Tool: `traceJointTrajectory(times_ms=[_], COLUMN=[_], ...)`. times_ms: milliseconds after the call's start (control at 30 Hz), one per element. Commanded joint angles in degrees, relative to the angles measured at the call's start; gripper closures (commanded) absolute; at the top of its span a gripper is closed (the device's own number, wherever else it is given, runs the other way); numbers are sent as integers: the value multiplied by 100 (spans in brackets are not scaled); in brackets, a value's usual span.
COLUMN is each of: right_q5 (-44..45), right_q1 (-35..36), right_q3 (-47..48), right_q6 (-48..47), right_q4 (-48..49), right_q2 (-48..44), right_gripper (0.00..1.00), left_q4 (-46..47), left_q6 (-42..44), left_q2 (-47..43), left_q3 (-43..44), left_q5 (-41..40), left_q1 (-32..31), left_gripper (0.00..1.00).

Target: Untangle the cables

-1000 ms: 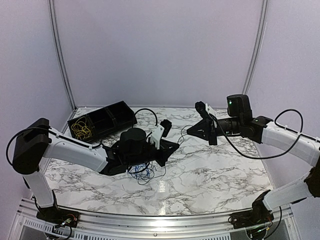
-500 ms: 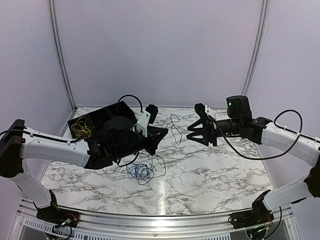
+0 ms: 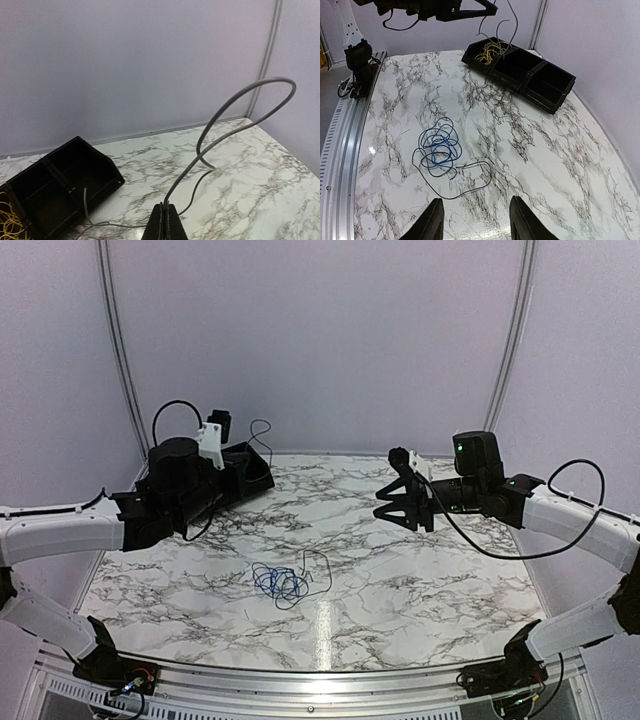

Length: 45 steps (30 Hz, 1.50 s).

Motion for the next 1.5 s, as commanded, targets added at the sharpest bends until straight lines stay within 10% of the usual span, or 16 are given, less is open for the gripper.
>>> traceJointTrajectory(times_ms=[0, 1067, 1467], right_q5=[130, 378, 429], right_q1=[-41, -40, -40], right_q3=[24, -9, 17], right_q6=[-121, -416, -516], right_q4=[-72, -163, -241], right_q2=[-68, 102, 222], right_gripper=[55, 55, 55], left_q4=[-467, -187, -22], left_q6=[-172, -818, -855], left_q2=[-302, 2861, 2474], left_q3=[-147, 1550, 707], left_q5=[-554, 859, 841], left_q1=[501, 2680, 3014], left_gripper=[100, 100, 100])
